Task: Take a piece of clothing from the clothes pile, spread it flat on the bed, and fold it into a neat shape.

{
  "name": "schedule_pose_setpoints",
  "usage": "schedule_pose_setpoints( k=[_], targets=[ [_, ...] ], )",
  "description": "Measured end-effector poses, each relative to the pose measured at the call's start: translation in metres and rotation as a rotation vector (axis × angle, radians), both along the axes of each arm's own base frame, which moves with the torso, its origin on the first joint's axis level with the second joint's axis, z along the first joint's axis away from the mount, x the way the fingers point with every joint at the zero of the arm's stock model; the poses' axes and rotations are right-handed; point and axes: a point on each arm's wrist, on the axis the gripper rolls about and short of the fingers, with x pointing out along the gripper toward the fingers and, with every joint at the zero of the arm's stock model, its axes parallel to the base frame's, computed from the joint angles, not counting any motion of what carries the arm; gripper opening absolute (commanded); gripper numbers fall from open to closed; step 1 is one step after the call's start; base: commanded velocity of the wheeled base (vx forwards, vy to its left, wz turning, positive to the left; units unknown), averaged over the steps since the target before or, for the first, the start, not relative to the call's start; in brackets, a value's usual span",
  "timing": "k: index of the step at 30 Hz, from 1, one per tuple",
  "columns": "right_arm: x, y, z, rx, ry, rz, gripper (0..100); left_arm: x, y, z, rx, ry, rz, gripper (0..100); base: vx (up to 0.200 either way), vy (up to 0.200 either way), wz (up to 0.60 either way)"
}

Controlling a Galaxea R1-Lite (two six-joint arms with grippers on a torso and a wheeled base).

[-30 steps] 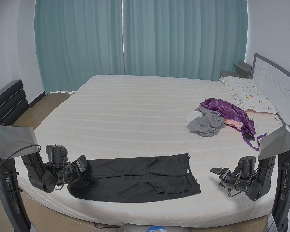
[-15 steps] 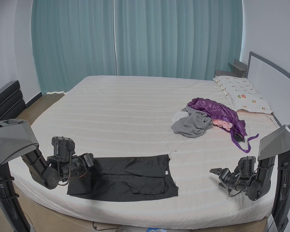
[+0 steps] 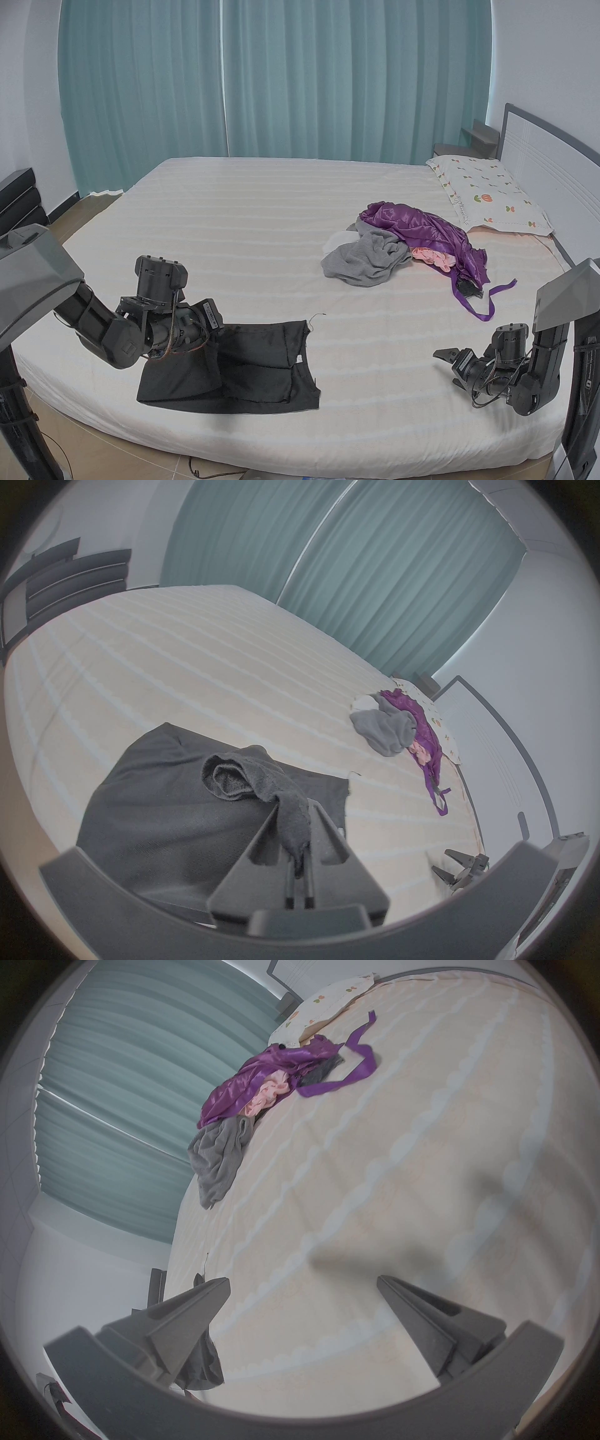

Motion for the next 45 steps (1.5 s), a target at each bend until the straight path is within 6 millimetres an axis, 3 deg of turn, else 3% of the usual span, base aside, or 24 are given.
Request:
schedule_pose_setpoints(
  k=[6, 13, 14, 22, 29, 36, 45],
  targets=[
    [0.0, 0.0, -0.001, -0.003, 0.001, 0.002, 100, 0.011, -0.016, 0.005, -0.002, 0.024, -0.028, 0, 0.0, -0.133, 0.0],
    [0.0, 0.001, -0.001, -0.005, -0.019, 0.005, 100, 0.027, -0.031, -0.015, 0.003, 0.072, -0.041, 0, 0.0, 0.0, 0.0],
    [-0.001, 0.001, -0.001, -0.005, -0.021, 0.006, 100, 0.029, -0.033, -0.019, 0.002, 0.081, -0.04, 100, 0.0, 0.0, 0.0],
    [-0.003, 0.001, -0.004, -0.01, -0.025, 0.009, 100, 0.039, -0.045, -0.048, -0.003, 0.14, -0.03, 100, 0.0, 0.0, 0.0],
    [-0.003, 0.001, -0.005, -0.011, -0.022, 0.009, 100, 0.037, -0.041, -0.059, 0.001, 0.173, 0.001, 100, 0.0, 0.0, 0.0],
    [-0.003, 0.001, -0.005, -0.012, -0.02, 0.007, 100, 0.017, -0.025, -0.065, 0.008, 0.222, 0.04, 100, -0.143, 0.0, 0.0],
    [-0.004, 0.001, -0.005, -0.012, -0.019, 0.008, 100, -0.002, 0.005, -0.064, -0.12, 0.171, 0.143, 100, -0.089, 0.0, 0.0]
  ],
)
